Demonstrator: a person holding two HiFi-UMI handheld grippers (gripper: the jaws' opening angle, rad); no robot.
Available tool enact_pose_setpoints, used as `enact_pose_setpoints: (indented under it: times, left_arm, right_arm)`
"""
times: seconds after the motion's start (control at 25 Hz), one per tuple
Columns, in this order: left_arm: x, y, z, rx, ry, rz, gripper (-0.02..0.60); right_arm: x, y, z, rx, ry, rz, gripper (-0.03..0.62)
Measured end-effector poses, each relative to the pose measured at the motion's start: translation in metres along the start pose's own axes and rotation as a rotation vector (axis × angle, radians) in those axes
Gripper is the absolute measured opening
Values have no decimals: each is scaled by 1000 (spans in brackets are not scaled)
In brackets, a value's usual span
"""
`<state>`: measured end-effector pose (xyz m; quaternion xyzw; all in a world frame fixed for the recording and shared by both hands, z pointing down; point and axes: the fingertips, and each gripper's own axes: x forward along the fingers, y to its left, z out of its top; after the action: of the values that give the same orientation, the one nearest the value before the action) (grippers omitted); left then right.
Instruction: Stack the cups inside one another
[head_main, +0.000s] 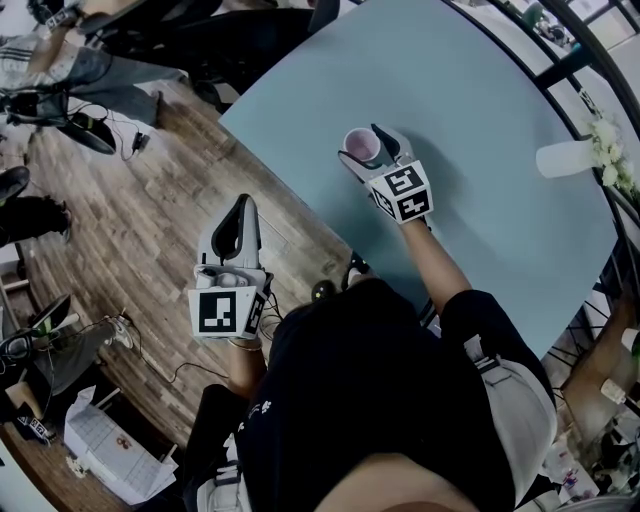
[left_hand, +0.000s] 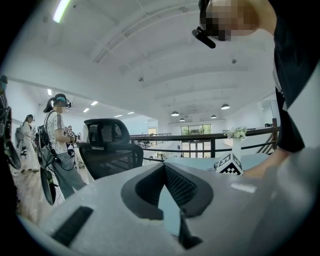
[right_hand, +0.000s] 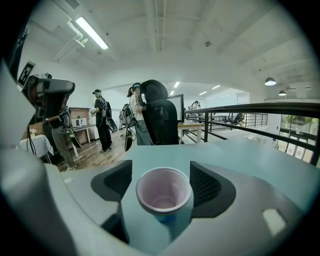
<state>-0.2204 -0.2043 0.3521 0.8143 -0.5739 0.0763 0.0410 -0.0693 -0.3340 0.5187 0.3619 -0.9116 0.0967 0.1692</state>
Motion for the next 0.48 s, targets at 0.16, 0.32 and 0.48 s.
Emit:
enact_pose_setpoints:
  times: [0.16, 0.32, 0.48]
  left_arm:
    - [2, 2, 1, 0, -7, -22, -8]
    - [6, 2, 3, 2, -15, -51, -8]
    - [10, -4, 2, 5, -20, -95, -8]
  right_arm:
    - [-11, -1, 18, 2, -49, -31, 342]
    - [-26, -2, 32, 18, -89, -62, 271]
    - [-45, 0, 43, 25, -128, -94, 229]
